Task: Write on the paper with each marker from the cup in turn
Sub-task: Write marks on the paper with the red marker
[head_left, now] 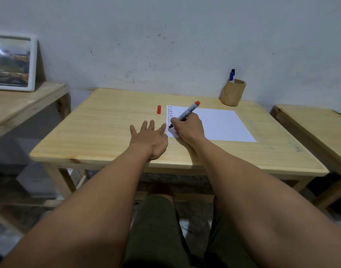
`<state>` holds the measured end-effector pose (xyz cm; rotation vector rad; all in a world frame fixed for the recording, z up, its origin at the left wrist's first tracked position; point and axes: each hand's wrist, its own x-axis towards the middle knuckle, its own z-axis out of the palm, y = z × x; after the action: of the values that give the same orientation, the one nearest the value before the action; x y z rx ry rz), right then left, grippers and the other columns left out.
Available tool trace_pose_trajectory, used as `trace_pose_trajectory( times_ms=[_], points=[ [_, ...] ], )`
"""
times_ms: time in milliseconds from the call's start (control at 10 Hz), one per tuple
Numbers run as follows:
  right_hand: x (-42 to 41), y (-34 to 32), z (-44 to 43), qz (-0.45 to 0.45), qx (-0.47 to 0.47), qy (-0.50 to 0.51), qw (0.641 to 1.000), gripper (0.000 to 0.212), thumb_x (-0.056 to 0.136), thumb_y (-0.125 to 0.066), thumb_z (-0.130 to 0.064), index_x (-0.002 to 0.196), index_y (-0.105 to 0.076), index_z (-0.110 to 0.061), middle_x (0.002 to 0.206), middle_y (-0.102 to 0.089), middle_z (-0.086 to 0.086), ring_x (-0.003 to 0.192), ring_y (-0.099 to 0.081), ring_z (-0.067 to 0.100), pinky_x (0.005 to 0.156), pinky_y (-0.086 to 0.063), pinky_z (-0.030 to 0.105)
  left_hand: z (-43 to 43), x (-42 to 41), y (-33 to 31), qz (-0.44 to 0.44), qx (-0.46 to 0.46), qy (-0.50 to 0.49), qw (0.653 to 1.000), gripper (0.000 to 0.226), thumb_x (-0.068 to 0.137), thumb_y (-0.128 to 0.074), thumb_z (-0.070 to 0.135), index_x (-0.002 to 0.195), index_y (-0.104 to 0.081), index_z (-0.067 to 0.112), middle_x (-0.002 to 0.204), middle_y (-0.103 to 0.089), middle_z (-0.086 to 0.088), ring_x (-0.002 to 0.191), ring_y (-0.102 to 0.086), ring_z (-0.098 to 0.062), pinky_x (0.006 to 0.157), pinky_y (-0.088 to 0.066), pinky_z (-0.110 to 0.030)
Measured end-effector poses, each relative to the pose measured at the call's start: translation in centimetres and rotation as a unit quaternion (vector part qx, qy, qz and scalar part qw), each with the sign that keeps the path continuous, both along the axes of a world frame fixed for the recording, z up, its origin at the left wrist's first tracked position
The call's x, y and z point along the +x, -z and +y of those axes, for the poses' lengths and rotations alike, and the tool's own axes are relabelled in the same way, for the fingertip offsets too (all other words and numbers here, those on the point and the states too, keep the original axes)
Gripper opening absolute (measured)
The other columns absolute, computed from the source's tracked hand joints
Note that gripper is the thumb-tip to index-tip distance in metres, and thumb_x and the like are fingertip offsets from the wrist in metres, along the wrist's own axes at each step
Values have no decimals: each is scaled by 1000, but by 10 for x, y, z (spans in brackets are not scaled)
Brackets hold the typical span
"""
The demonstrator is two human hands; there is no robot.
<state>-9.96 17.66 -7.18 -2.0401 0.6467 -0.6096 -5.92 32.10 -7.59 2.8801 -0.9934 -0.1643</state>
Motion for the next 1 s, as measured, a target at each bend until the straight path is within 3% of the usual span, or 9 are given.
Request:
trace_pose_trajectory(
  times_ms=[200,600,800,1000],
  points=[
    [3,1,0,11,-8,-3,1000,26,90,-67,-27,92,-70,-2,83,-76,6,76,-74,22,69,-59,39,-1,1,1,-1,3,-2,1000,58,102,-9,40,159,1,36,168,6,-6,154,10,-27,118,7,-63],
    [0,-3,2,18,-13,-12,1000,22,90,-67,-25,88,-69,-3,74,-70,1,64,-65,14,62,-53,32,0,1,1,-4,4,0,1000,58,102,-10,41,159,1,36,168,5,-6,154,9,-27,118,7,-63],
    [-1,-5,-1,-10,47,8,999,26,90,-64,-27,91,-73,-2,75,-74,1,67,-68,15,72,-59,37,-1,2,2,-4,-3,-1,1000,58,102,-10,41,159,-1,37,168,4,-6,154,8,-27,118,7,-63],
    [-3,-14,-4,-31,117,6,993,14,87,-64,-25,87,-64,-11,73,-69,0,62,-62,14,64,-55,36,-2,5,2,2,-33,-11,999,58,101,-12,38,159,-12,35,168,-6,-5,154,0,-27,119,2,-63]
  ],
)
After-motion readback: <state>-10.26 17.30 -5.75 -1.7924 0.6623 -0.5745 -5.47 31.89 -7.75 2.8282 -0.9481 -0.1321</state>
